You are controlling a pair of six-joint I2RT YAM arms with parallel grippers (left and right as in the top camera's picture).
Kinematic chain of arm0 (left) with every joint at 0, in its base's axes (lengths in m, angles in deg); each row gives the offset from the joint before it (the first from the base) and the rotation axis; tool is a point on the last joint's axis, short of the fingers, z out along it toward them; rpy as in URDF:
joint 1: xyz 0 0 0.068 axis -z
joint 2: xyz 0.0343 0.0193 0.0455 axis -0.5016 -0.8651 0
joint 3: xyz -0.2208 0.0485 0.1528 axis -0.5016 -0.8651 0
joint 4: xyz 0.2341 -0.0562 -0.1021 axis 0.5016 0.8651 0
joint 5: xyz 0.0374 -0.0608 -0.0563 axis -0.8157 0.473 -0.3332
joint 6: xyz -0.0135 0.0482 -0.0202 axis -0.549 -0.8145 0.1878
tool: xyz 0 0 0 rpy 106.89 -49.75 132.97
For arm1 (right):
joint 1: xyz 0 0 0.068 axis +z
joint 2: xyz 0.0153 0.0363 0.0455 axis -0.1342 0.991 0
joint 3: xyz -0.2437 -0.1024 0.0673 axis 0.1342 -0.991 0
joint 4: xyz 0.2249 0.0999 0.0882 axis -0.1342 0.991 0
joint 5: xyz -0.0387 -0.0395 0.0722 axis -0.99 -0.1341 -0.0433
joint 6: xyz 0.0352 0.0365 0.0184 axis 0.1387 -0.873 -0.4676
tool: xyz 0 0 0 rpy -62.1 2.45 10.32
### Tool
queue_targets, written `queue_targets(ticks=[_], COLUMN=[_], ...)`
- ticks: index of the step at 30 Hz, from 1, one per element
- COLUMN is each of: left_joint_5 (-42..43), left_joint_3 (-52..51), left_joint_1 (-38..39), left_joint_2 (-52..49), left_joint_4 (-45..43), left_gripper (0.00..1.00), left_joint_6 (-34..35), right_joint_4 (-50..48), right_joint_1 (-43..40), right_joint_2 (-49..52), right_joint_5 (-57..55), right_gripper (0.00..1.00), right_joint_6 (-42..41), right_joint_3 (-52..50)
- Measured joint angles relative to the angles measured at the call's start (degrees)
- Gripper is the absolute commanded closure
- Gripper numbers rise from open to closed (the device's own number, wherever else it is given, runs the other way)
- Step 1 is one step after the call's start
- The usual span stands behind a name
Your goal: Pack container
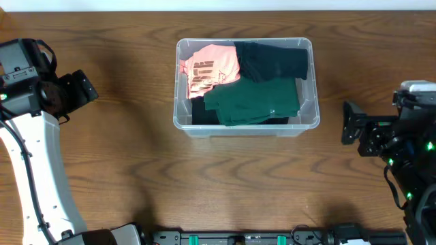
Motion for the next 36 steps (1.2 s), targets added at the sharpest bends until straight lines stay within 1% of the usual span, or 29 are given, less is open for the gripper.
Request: queue_targets(ticks=[4, 8, 12, 15, 20, 26, 31, 36], left_joint_5=[0.0, 0.0, 0.0, 0.0, 0.0, 0.0, 0.0, 0.0], left_joint_3=[0.0, 0.0, 0.0, 0.0, 0.0, 0.0, 0.0, 0.0], left_joint_1=[0.0, 0.0, 0.0, 0.0, 0.0, 0.0, 0.0, 0.0], left_joint_2=[0.0, 0.0, 0.0, 0.0, 0.0, 0.0, 0.0, 0.0], left_joint_4=[0.0, 0.0, 0.0, 0.0, 0.0, 0.0, 0.0, 0.0], left_gripper=[0.02, 0.02, 0.02, 0.02, 0.02, 0.02, 0.02, 0.02], left_joint_6=[0.0, 0.0, 0.0, 0.0, 0.0, 0.0, 0.0, 0.0], right_joint_4=[0.0, -0.9, -4.2, -7.6, -10.7, -11.7, -12.1, -15.5], right_joint_1=[0.0, 0.0, 0.0, 0.0, 0.0, 0.0, 0.0, 0.0], right_joint_2=[-2.2, -8.0, -16.9, -23.2, -31.7, -39.6, -43.5, -45.9], right_joint_5=[-1.2, -1.9, -2.1, -2.1, -2.2, -2.2, -2.2, -2.1], right_gripper=[0.01, 0.01, 0.01, 0.01, 0.01, 0.01, 0.01, 0.01], right_joint_6=[1.4, 1.9, 2.0, 2.0, 1.3, 1.0, 0.8, 0.7], right_joint_3=[-0.2, -3.5, -12.5, -22.1, -33.9, -41.9, -47.2, -52.6])
